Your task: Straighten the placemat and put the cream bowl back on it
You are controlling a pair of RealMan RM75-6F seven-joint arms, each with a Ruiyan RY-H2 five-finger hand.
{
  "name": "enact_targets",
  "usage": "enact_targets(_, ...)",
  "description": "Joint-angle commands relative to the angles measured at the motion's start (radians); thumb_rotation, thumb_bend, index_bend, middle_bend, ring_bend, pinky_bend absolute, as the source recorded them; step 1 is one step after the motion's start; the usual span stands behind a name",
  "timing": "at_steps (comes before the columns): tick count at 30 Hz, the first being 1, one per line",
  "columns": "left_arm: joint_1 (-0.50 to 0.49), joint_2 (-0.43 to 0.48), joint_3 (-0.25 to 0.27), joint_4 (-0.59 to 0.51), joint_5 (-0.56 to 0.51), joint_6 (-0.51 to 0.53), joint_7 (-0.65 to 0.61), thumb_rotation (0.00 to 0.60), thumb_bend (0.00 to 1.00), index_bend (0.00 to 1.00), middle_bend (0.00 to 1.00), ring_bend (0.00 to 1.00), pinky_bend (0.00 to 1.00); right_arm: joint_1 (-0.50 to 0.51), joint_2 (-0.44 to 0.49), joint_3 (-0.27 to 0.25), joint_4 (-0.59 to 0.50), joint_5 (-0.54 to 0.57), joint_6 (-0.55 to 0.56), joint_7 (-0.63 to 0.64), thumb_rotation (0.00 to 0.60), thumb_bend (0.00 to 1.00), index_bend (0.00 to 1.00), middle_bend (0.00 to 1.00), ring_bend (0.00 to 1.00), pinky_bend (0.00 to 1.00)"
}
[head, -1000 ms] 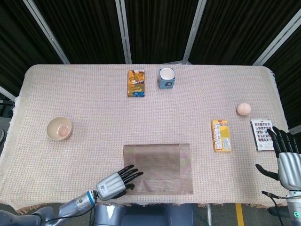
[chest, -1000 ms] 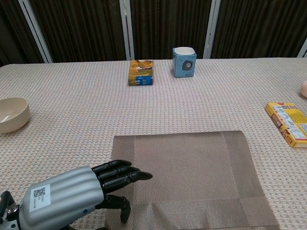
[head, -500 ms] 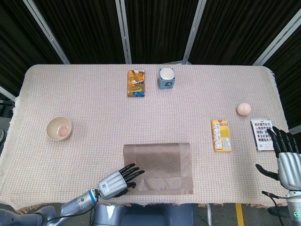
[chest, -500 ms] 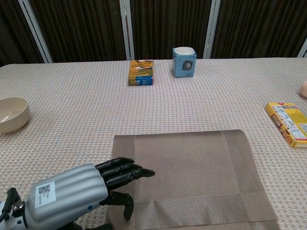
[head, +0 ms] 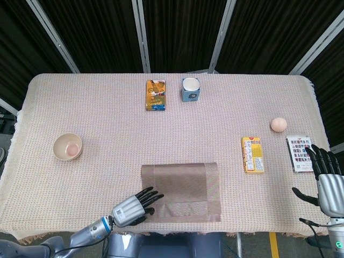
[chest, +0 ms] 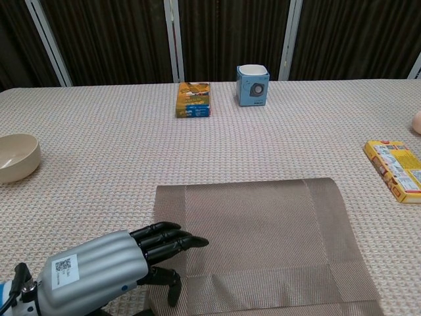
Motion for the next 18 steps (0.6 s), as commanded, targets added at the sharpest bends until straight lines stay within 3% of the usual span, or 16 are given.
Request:
enact_targets(1,0.0,-0.006,-0.002,0.006,-0.003,-0.002,-0.004,0.6,0.41,0.44,0.0,0.0,0.0,0.0,0.0,0.0,0.0,0.001,-0.001,0.0,0.6,0.0,0.05,0.0,0.0,0.0)
enact_targets(7,0.0,-0.017,-0.004,0.02,-0.01,-0.003,-0.013,0.6,0.41,0.45,0.0,0.0,0.0,0.0,0.001,0.001,0.0,0.001,0.0,0.003,0.6,0.0,0.05,0.0,0.0,0.0)
enact_targets(18,-0.001,-0.023,-0.015,0.023,-0.023,0.005,-0.018,0.6,0.45,0.57,0.0,0.0,0.0,0.0,0.001,0.001,0.001,-0.002,0.002,0.004,0.6,0.0,0.05,0.0,0.0,0.0)
